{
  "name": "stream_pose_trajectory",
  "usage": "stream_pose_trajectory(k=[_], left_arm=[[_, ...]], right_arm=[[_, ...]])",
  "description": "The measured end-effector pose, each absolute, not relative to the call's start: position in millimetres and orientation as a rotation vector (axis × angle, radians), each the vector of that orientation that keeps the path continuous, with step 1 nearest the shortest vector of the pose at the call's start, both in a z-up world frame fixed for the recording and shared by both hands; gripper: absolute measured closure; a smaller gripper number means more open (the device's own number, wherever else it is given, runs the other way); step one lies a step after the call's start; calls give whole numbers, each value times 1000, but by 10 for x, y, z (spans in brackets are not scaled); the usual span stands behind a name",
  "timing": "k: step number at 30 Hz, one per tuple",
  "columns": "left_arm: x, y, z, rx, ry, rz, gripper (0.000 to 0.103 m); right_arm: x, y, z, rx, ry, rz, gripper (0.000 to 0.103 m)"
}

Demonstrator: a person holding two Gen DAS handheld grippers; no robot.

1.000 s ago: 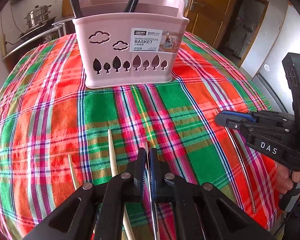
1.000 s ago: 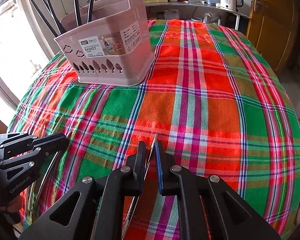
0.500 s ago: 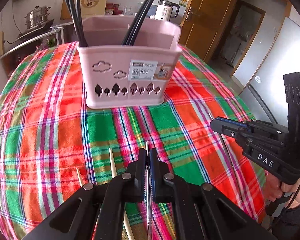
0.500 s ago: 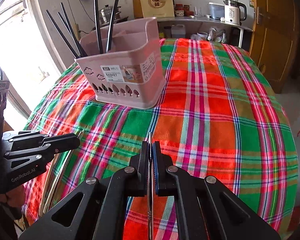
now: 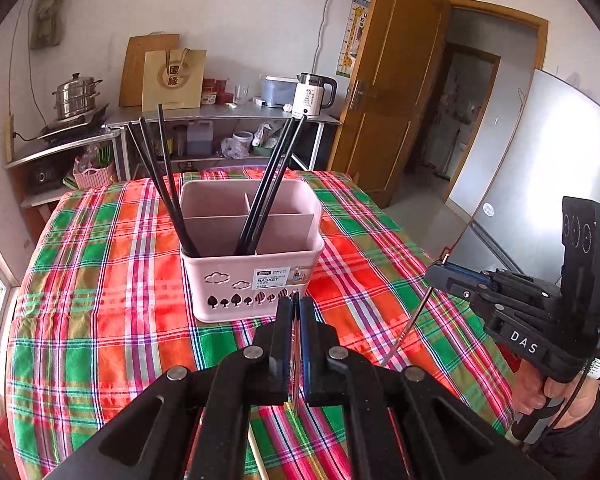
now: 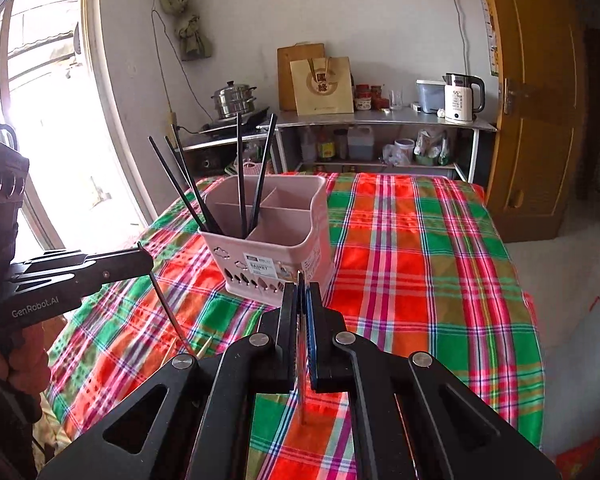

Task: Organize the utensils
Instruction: 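Lift the black chopsticks with both grippers and carry them over the pink basket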

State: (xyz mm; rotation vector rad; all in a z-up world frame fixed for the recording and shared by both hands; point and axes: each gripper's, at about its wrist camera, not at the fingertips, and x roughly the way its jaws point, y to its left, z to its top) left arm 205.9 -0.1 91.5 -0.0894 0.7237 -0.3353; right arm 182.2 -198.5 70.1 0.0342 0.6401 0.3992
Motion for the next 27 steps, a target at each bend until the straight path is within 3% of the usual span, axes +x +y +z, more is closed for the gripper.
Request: stream_pose_trajectory(k=[27], left_arm=[[2009, 263, 1238, -126, 685, -338, 100]], right_arm=[[1734, -1815, 956, 20, 557, 457, 99]])
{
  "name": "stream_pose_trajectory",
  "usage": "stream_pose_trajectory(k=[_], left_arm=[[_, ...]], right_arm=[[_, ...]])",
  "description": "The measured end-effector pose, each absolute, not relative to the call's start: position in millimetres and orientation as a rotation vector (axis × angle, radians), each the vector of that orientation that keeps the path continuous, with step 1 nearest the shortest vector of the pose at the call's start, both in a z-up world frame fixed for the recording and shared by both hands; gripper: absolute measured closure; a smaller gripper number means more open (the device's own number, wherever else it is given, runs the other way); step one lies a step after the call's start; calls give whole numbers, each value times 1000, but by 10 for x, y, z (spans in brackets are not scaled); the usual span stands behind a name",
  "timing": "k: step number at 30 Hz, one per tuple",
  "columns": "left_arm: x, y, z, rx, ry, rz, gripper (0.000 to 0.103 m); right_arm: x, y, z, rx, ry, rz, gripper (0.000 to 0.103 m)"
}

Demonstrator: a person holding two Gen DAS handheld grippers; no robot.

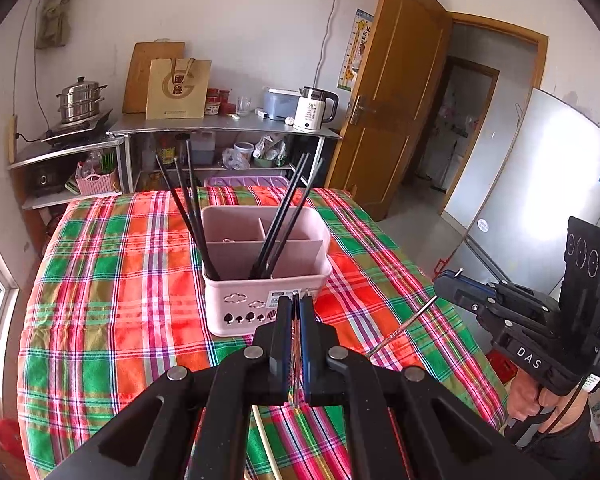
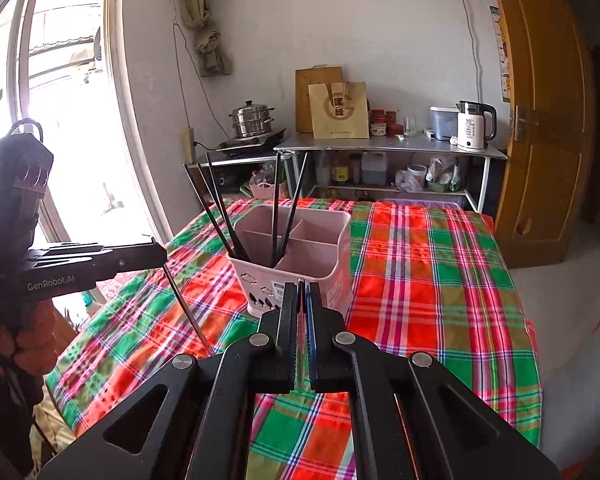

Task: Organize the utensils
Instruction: 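Lift the black chopsticks with both grippers and carry them over the pink basket, then lower the chopsticks into the basket and open both grippers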

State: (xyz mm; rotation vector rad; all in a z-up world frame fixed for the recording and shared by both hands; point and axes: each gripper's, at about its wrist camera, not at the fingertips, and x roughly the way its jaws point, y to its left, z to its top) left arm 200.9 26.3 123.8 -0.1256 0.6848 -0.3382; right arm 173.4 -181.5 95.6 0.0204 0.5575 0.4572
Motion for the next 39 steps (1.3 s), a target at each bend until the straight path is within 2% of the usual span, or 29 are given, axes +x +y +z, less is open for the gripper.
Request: stream_pose_trajectory(k=[19, 39], left_arm=[[2566, 645, 2207, -137, 523, -264, 100], [3069, 606, 1588, -143, 611, -270, 100]], right_arm=[[2295, -1366, 1553, 89, 397, 524, 99], [2632, -1256, 1115, 109, 470, 502, 99]])
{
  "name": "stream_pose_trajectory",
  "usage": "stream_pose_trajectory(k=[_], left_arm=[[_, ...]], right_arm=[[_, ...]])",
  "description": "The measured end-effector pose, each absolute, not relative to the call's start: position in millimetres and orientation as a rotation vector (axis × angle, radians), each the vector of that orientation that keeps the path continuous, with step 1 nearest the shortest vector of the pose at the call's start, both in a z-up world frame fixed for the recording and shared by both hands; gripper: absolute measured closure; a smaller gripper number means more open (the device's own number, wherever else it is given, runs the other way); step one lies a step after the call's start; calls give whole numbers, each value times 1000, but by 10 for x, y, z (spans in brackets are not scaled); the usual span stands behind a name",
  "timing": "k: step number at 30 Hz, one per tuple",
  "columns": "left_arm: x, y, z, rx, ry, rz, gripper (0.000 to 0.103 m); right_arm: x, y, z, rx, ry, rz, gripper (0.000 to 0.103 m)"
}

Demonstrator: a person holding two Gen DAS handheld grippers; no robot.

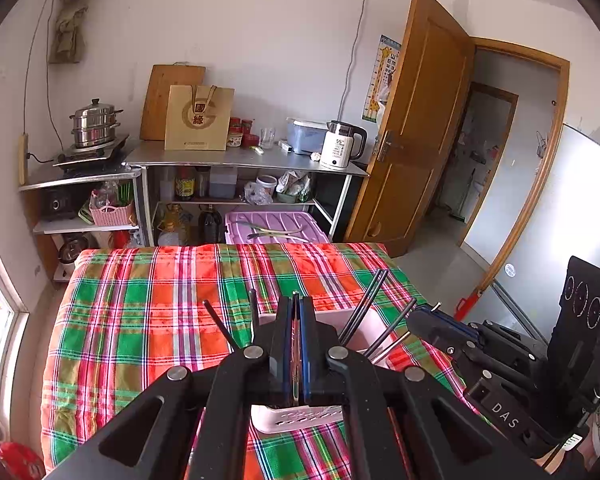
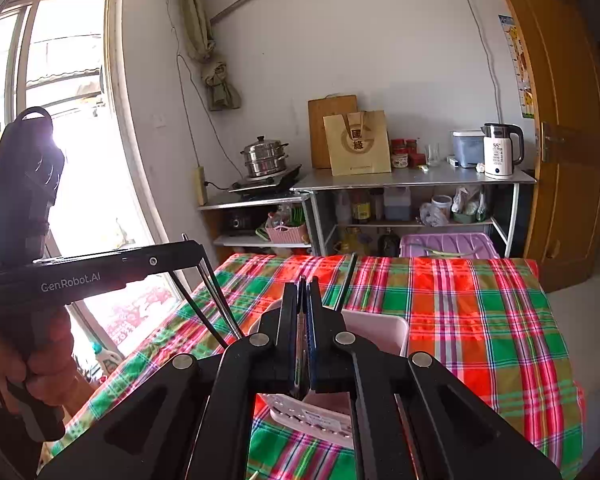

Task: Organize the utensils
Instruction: 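Lower the chopsticks into the basket and open both grippers, then move both grippers back down toward the wooden chopsticks on the cloth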

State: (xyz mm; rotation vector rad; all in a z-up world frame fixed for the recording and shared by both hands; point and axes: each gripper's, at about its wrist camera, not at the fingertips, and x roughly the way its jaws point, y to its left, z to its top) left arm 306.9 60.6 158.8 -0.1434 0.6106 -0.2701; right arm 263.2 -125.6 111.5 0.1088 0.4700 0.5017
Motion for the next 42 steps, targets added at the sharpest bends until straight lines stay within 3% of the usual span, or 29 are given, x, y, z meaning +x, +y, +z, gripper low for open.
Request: stream_pose_trajectory(k=[21, 25, 42], left_arm=[[3273, 657, 982, -145, 726, -249, 100], [3242, 650, 998, -142, 725, -243, 99], [2303, 662, 1192, -139, 606, -234, 98]], right_arm=[[2784, -1140, 649, 91, 600, 495, 99], [2730, -1176, 689, 89, 590, 485, 91], [2041, -1526, 947, 86, 500, 480, 90]])
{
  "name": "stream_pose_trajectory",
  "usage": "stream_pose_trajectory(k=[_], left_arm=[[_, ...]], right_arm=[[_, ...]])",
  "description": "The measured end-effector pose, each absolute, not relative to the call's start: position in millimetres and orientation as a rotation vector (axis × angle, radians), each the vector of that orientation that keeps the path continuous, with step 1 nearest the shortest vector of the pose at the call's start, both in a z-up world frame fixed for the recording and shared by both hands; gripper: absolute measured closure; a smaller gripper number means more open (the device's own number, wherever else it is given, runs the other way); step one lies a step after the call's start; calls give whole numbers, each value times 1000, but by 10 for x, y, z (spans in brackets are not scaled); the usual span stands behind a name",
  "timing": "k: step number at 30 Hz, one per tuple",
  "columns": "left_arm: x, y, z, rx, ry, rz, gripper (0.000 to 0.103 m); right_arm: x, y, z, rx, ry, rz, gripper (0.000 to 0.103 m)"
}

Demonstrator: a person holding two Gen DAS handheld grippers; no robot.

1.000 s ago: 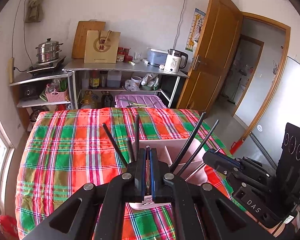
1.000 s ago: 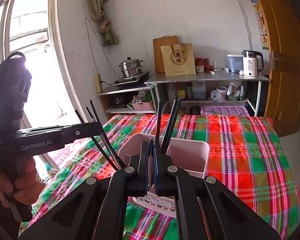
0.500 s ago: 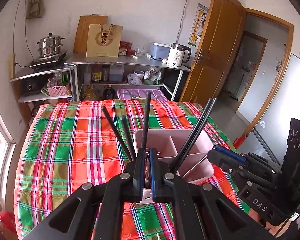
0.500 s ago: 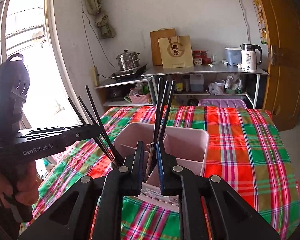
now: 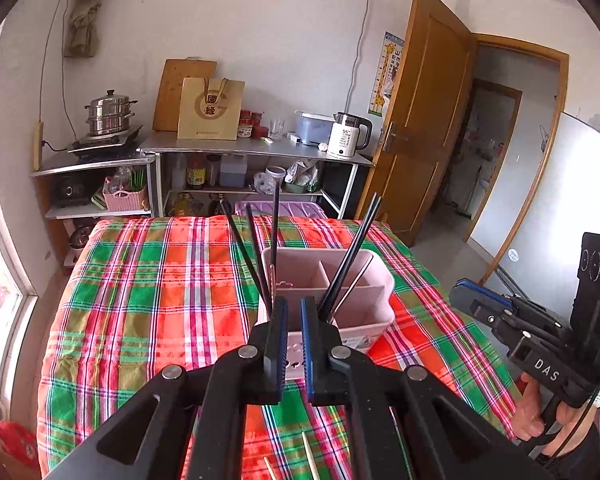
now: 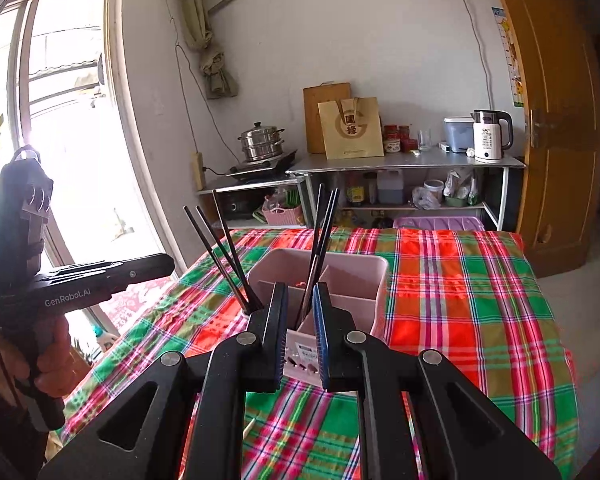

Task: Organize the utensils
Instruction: 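Move both grippers back down toward the wooden chopsticks on the cloth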

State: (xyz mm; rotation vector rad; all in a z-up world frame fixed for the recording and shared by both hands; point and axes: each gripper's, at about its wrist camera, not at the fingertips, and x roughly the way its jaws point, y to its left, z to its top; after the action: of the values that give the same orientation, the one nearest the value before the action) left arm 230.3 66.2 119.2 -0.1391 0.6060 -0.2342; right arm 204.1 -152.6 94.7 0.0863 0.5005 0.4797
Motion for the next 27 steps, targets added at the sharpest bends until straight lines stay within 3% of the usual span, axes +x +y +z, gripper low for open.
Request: stream_pose_trajectory(k=[21, 27], left_arm=[[1033, 581, 298, -148, 654, -192, 96], [912, 585, 181, -155, 671, -178, 88]], right_arm=[[1030, -1707, 349, 74, 555, 451, 89], [953, -1709, 236, 92, 577, 463, 89]])
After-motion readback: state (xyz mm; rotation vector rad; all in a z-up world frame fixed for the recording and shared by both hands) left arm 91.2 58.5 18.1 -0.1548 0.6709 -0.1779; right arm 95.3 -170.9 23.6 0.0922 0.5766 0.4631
